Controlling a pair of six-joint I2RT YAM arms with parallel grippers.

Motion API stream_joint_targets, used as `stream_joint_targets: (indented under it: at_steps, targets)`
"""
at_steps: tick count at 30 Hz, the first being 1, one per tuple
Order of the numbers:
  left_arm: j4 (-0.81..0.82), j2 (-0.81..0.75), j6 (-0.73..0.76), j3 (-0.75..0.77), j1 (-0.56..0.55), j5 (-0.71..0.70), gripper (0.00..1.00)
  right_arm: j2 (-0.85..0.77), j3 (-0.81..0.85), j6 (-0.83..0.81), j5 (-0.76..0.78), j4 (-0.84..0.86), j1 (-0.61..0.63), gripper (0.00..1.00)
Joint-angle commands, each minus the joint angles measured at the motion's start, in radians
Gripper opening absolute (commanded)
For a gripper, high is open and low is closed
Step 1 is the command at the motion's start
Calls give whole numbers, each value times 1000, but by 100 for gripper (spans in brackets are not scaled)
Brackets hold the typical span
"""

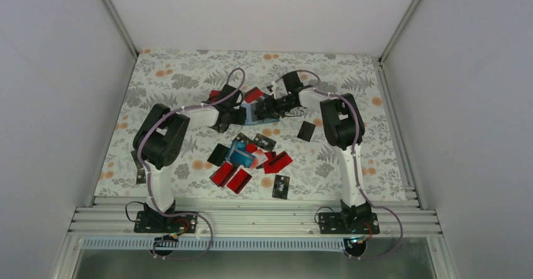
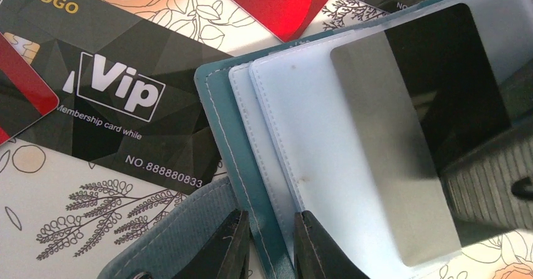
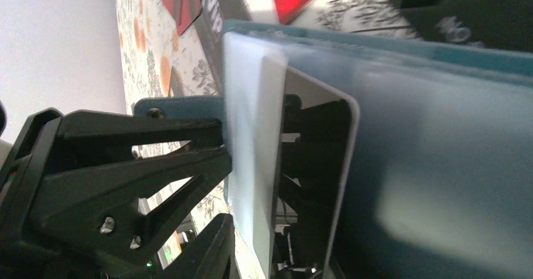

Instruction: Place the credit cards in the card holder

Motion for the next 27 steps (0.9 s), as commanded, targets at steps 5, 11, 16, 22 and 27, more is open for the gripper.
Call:
stream_joint_targets:
  at_steps: [5,11,16,22,27]
  targets:
    - [-40,26,20,-17,-14,38,19,-54,55,-68,167,-142,49,46]
    - [-38,28,20,-21,-13,36,19,-79,77,-84,288,-201,50,56]
    - [-35,29,20,-18,-14,42,19,-72,91,-83,294,-206,60,58]
    - [-26,32,20,-18,-13,55,19,-40,143,-79,308,-230,104,57]
    - [-19,24,22,-29,-13,64,19,-21,183,-76,396,-269,152,57]
